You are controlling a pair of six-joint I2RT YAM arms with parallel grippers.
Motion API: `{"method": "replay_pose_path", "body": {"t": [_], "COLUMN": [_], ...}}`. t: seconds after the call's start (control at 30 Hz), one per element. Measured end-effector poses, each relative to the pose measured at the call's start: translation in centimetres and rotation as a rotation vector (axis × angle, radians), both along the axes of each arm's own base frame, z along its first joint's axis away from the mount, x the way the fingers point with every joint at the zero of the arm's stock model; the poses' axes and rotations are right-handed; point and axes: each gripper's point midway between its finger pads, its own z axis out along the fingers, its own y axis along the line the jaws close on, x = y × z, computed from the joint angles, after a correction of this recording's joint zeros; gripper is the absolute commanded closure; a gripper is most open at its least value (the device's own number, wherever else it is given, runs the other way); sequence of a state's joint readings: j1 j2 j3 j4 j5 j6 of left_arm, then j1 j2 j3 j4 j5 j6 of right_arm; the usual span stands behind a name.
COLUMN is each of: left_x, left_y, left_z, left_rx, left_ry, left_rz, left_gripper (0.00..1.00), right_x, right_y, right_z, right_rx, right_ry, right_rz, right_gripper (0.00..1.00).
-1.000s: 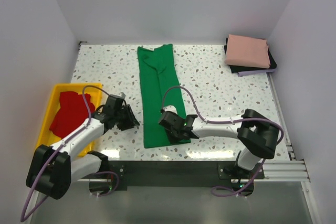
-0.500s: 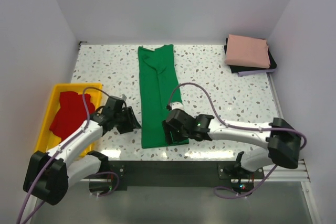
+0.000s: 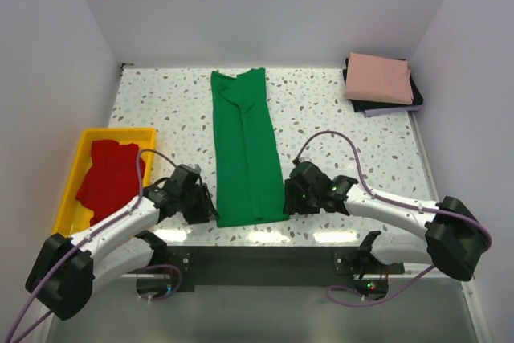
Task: Fold and stack the t-shirts
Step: Fold the tshirt
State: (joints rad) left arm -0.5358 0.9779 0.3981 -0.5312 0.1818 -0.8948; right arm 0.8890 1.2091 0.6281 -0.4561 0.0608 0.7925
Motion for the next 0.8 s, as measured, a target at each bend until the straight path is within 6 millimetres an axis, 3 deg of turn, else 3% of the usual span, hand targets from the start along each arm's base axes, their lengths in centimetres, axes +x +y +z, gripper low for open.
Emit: {"method": "replay_pose_path", "body": {"t": [0.23,0.63,0.8], "left_x": [-0.7,-1.3,-1.5], "left_y": [-0.6,-1.9,-2.3], "left_z": [-0.3,-0.5,-0.6], "left_rx": [-0.021,-0.055,-0.068], "left_ry": [0.013,0.019,0.022], "left_rz": [0.003,-0.019,-0.020], "left_gripper": [0.56,0.68,0.75], "right_x": [-0.7,-0.5,-0.2], "right_y": [0.1,0.8,1.6], "right_z": [-1.1,-2.3,-2.3], "right_rx": [0.010,0.045,0.086], "right_ry": [0.036,0.054,0.050], "right_rz": [0.001,-0.024,-0.034], "right_gripper": [0.48,0.51,0.58]}}
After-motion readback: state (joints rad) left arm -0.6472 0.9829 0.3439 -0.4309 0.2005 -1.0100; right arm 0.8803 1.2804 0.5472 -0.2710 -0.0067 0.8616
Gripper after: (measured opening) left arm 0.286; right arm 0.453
